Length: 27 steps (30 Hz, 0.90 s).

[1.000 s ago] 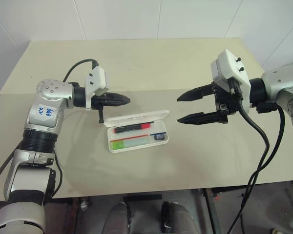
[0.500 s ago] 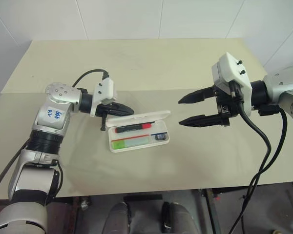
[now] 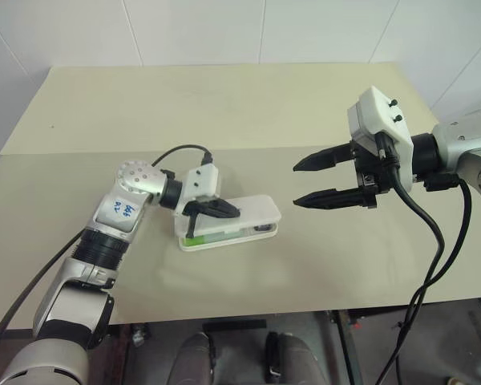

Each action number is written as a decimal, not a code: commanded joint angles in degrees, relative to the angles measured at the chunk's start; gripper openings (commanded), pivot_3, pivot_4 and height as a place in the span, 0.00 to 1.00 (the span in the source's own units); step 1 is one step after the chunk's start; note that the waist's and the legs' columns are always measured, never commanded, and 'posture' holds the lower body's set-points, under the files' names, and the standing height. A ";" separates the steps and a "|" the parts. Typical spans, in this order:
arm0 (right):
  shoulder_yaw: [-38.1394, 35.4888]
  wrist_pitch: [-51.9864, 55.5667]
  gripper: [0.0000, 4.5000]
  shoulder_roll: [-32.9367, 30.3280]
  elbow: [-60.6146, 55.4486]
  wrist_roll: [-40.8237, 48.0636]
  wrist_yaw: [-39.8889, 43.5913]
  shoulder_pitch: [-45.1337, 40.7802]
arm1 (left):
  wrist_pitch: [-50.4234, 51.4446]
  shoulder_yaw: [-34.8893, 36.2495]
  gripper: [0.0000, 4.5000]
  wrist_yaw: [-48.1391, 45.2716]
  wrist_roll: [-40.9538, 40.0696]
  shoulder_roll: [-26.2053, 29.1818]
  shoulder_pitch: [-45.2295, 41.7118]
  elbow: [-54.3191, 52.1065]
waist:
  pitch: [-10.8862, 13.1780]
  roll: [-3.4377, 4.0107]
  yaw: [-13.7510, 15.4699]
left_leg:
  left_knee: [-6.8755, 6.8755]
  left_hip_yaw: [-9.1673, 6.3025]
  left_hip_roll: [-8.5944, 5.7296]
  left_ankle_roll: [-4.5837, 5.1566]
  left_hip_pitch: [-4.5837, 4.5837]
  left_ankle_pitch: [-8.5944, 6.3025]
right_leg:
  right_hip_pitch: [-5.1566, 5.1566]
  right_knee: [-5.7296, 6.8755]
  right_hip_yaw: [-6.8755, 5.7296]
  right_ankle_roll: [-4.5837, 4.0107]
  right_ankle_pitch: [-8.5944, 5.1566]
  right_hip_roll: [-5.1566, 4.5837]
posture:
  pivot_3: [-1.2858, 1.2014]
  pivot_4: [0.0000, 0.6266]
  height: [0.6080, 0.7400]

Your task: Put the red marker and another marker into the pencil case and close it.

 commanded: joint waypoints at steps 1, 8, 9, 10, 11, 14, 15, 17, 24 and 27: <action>-2.99 0.40 0.70 -1.23 -2.21 1.28 -0.62 -0.14 | -3.43 -1.32 0.01 1.16 2.94 0.19 1.24 0.06 | 0.00 0.00 0.02 | 0.00 0.00 0.00 0.00 0.00 0.00 | 0.00 0.00 0.00 0.00 0.00 0.00 | 0.52 0.24 1.00; -2.91 0.82 0.70 -1.40 -2.59 1.73 -1.37 0.39 | -5.60 -3.50 0.01 3.39 5.99 -1.11 3.65 0.18 | 0.00 0.00 0.14 | 0.03 -0.01 0.00 0.01 0.02 -0.01 | 0.02 0.02 0.01 0.00 0.00 0.00 | 0.52 0.24 1.00; -2.89 0.82 0.70 -1.39 -2.58 1.76 -1.40 0.44 | -5.84 -3.95 0.01 3.63 6.38 -1.24 4.03 -0.04 | -0.01 0.00 0.14 | 0.04 -0.01 0.00 0.02 0.02 -0.01 | 0.04 0.02 0.01 0.00 0.00 -0.01 | 0.52 0.24 1.00; -2.87 0.81 0.70 -1.38 -2.57 1.78 -1.40 0.47 | -6.01 -4.23 0.01 3.82 6.63 -1.33 4.26 -0.17 | -0.01 0.00 0.15 | 0.05 -0.01 0.00 0.03 0.03 -0.02 | 0.05 0.02 0.01 0.00 0.00 -0.01 | 0.52 0.24 1.00; -2.86 0.78 0.70 -1.34 -2.54 1.77 -1.44 0.49 | -6.28 -4.41 0.01 4.30 6.95 -1.54 4.36 -0.10 | -0.01 0.01 0.14 | 0.06 -0.01 0.00 0.04 0.04 -0.02 | 0.06 0.02 0.01 0.00 0.00 -0.01 | 0.52 0.24 1.00; -2.78 0.70 0.70 -1.14 -2.49 1.80 -1.55 0.38 | -4.89 -3.20 0.01 5.27 5.67 -2.05 4.23 -1.03 | -0.01 0.01 0.18 | 0.06 -0.01 0.00 0.04 0.06 -0.02 | 0.07 0.04 0.01 0.00 0.00 -0.01 | 0.52 0.24 1.00; -2.83 0.68 0.70 -1.01 -2.43 1.84 -1.66 0.29 | -3.12 -1.60 0.01 5.29 3.96 -1.84 3.83 -1.94 | -0.01 0.01 0.16 | 0.07 -0.01 0.00 0.05 0.06 -0.03 | 0.08 0.04 0.01 0.00 0.00 -0.01 | 0.52 0.24 1.00; -2.86 0.57 0.70 -0.84 -2.31 1.85 -1.84 0.22 | 0.96 2.21 0.01 5.41 0.27 -1.06 2.85 -3.81 | -0.01 0.01 0.07 | 0.07 -0.01 0.00 0.05 0.06 -0.03 | 0.07 0.04 0.01 0.00 0.00 -0.01 | 0.52 0.24 1.00; -2.86 -0.40 0.70 -0.64 -1.50 1.52 -1.96 0.76 | 17.94 16.63 0.01 5.73 -13.51 5.61 2.66 -12.59 | -0.01 0.01 -0.68 | -0.03 -0.01 0.06 0.04 0.01 -0.02 | -0.01 0.01 0.03 0.00 0.00 0.02 | 0.52 0.24 1.00; -2.70 -1.73 0.70 -0.41 -0.44 0.94 -1.56 1.26 | 22.87 21.61 0.01 6.93 -16.77 9.53 5.29 -16.42 | -0.01 0.01 -0.78 | -0.02 0.00 0.05 0.04 0.02 -0.02 | 0.01 0.00 0.04 0.00 0.00 0.01 | 0.52 0.24 1.00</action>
